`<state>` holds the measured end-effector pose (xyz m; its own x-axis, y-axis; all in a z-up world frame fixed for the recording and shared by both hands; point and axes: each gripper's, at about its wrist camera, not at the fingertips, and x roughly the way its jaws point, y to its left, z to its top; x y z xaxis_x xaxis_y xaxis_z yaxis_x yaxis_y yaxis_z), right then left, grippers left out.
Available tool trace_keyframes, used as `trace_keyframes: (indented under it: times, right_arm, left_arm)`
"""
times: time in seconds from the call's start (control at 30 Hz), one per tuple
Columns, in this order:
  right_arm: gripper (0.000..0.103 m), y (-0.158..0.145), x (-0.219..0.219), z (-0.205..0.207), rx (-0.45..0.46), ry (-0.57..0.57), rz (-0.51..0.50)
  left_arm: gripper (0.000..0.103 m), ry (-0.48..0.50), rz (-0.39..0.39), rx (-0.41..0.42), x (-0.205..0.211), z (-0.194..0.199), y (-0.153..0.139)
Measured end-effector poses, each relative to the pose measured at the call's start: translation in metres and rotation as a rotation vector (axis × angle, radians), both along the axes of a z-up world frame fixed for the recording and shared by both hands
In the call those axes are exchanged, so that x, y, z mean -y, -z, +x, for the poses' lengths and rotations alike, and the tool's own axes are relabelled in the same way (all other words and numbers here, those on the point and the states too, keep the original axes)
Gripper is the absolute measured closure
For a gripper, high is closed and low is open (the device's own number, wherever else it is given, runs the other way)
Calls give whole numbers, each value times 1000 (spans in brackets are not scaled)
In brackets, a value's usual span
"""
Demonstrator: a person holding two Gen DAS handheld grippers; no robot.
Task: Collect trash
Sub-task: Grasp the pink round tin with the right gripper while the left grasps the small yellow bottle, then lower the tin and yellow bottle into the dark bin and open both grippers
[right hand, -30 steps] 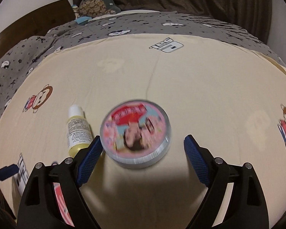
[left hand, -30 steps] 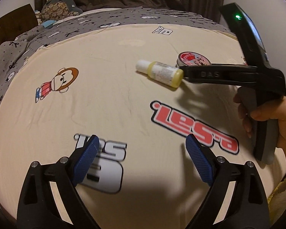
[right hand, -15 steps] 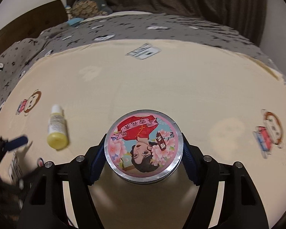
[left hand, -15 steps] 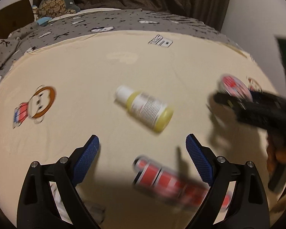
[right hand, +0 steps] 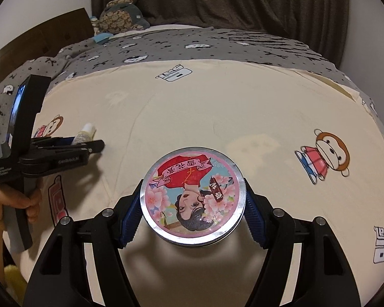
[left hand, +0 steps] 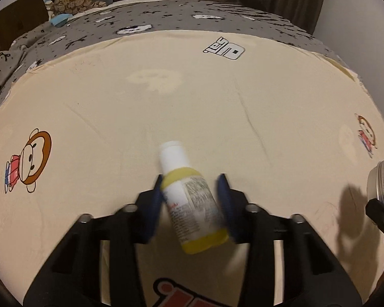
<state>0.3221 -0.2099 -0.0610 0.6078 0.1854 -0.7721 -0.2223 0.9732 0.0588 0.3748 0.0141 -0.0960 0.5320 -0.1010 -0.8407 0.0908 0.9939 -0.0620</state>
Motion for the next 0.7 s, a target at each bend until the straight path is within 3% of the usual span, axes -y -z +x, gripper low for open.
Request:
trace_keyframes:
  times: [0.2,0.7]
  right_arm:
    - [32,-3,3,-35,-6,-24,-8]
    - [32,-24,9,-170,51,-62,22]
  left_arm:
    - [72,49,-21,7,0,-33,-9]
    - [72,229,-20,158,34,-223,-54]
